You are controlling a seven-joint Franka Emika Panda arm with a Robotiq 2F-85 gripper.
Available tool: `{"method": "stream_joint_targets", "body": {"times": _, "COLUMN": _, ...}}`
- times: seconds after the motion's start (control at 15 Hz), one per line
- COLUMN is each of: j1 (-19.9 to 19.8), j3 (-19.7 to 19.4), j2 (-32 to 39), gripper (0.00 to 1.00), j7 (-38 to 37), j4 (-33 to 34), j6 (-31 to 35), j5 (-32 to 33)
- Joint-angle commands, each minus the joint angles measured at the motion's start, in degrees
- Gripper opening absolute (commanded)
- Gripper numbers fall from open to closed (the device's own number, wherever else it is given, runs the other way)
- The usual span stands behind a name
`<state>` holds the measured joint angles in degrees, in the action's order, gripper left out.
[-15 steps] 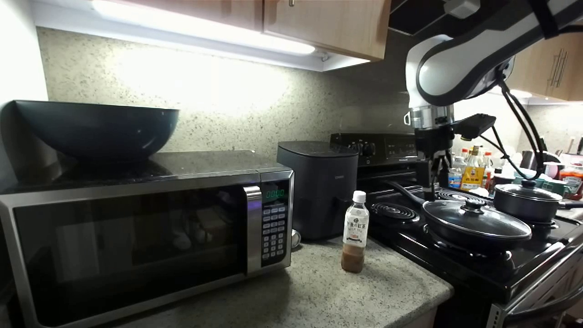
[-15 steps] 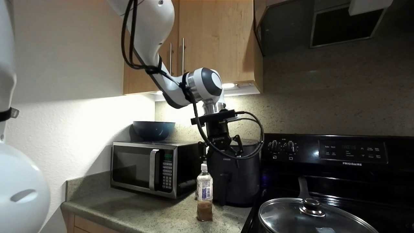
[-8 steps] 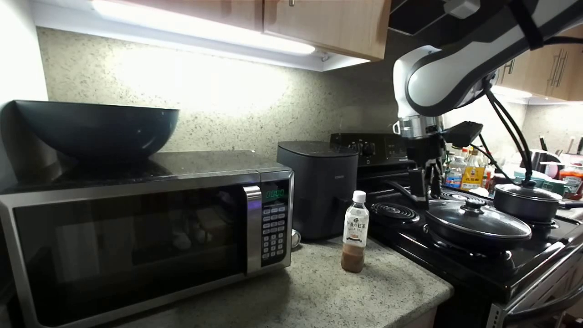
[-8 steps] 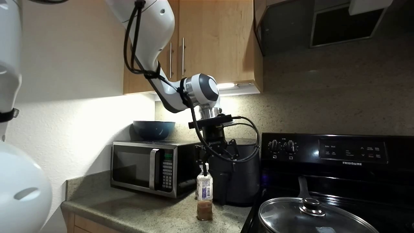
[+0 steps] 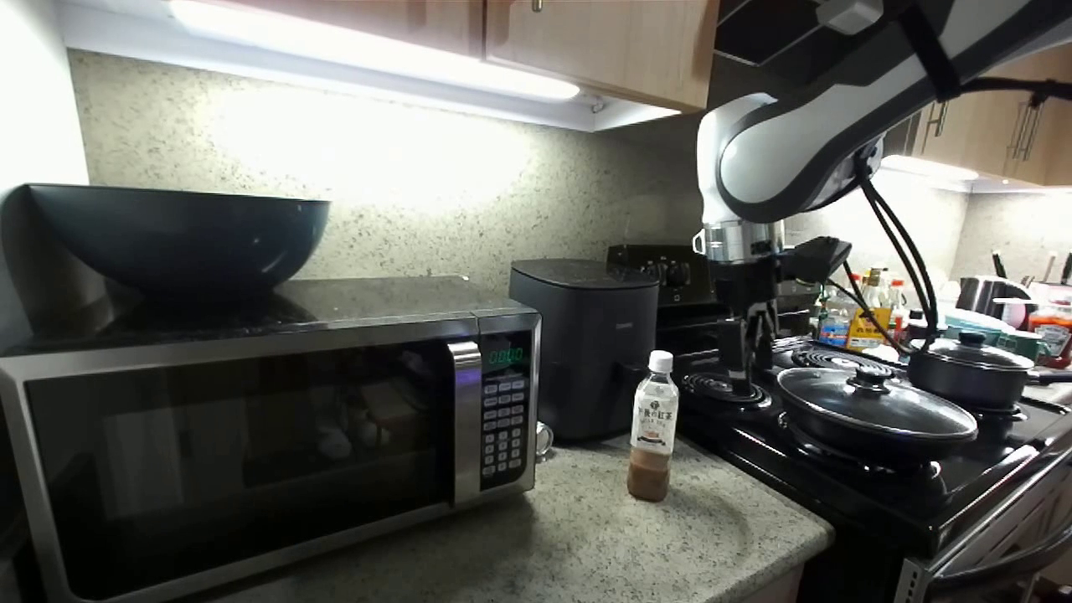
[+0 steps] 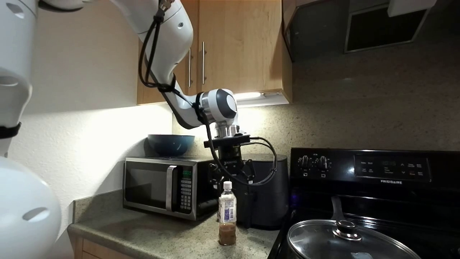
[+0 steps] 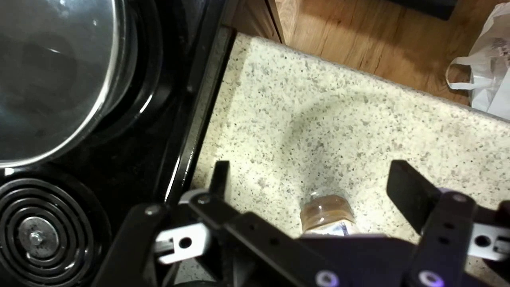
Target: Pick up the bottle from the counter and put it on top of the microwave
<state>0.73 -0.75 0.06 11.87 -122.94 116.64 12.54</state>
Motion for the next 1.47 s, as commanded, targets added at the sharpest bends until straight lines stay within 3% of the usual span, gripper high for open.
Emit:
{"method": "stream_joint_targets", "body": {"times": 0.0, "j1": 0.2, "j3": 0.8, "j2": 3.4, "gripper": 1.0, "j7": 4.0, "j4": 2.7, "j6": 1.7, "j5": -3.2}}
{"method": "stream_joint_targets", "body": {"times": 0.47, "j1": 0.2, "j3": 1.2, "j2": 3.9, "gripper": 1.0, "j7": 1.5, "j4": 2.9, "j6": 0.9, "j5": -2.2}}
{"method": "stream_joint_targets", "body": {"times": 0.93, "j1": 0.6, "j3": 3.3, "j2": 7.9, "gripper": 1.0, "j7": 8.7, "j4": 6.1, "j6": 1.1, "j5": -7.5}}
{"method": "stream_joint_targets", "body": {"times": 1.33, "j1": 0.6, "j3": 3.1, "j2": 9.8, "gripper": 1.0, "j7": 1.1, "j4": 7.6, "j6": 5.8, "j5": -10.8}}
{"method": "stream_joint_targets", "body": {"times": 1.4, "j1": 0.7, "j3": 3.3, "j2": 9.7, "gripper": 1.0, "j7": 3.4, "j4": 7.7, "j6": 3.7, "j5": -9.9}}
